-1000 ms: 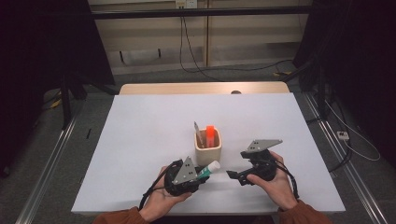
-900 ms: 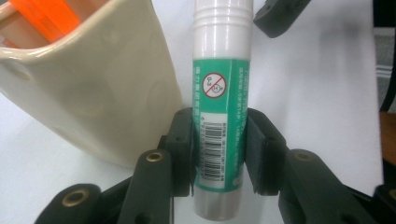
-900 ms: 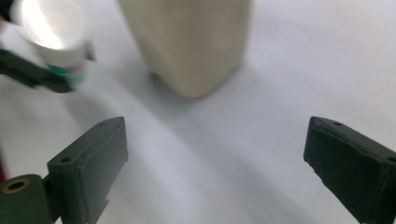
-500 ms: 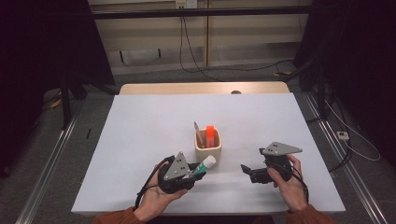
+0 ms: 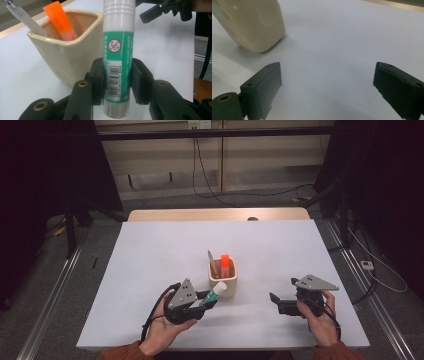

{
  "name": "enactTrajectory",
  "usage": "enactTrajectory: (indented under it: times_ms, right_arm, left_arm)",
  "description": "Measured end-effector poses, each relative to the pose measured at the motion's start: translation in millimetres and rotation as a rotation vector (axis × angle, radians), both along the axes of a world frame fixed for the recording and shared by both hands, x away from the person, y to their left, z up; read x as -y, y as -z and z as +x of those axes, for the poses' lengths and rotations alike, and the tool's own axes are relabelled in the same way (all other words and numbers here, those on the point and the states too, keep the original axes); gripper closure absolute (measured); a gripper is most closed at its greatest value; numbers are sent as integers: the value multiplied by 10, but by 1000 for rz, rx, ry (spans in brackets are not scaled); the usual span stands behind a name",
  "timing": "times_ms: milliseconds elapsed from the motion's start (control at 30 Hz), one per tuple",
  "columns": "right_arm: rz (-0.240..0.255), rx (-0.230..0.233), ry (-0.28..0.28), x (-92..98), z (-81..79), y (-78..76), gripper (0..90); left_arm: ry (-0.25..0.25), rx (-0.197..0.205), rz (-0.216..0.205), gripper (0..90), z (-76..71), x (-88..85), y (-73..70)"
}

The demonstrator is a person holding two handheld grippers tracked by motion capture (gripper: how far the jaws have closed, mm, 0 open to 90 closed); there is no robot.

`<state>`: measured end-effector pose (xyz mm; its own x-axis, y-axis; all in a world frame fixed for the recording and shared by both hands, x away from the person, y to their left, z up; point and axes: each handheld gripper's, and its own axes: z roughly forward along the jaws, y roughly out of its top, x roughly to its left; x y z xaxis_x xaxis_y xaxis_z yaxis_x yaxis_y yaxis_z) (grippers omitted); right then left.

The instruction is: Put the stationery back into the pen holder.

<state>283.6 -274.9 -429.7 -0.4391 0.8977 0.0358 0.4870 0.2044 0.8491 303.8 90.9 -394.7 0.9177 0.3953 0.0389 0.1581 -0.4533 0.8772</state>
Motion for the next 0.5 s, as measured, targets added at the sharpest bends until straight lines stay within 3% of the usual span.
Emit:
enactTrajectory:
  times_ms: [500]
  right_arm:
    - [24, 34, 59, 270, -88, 55, 71]
  left_arm:
    - [-74, -8, -104, 664, 202, -143, -296]
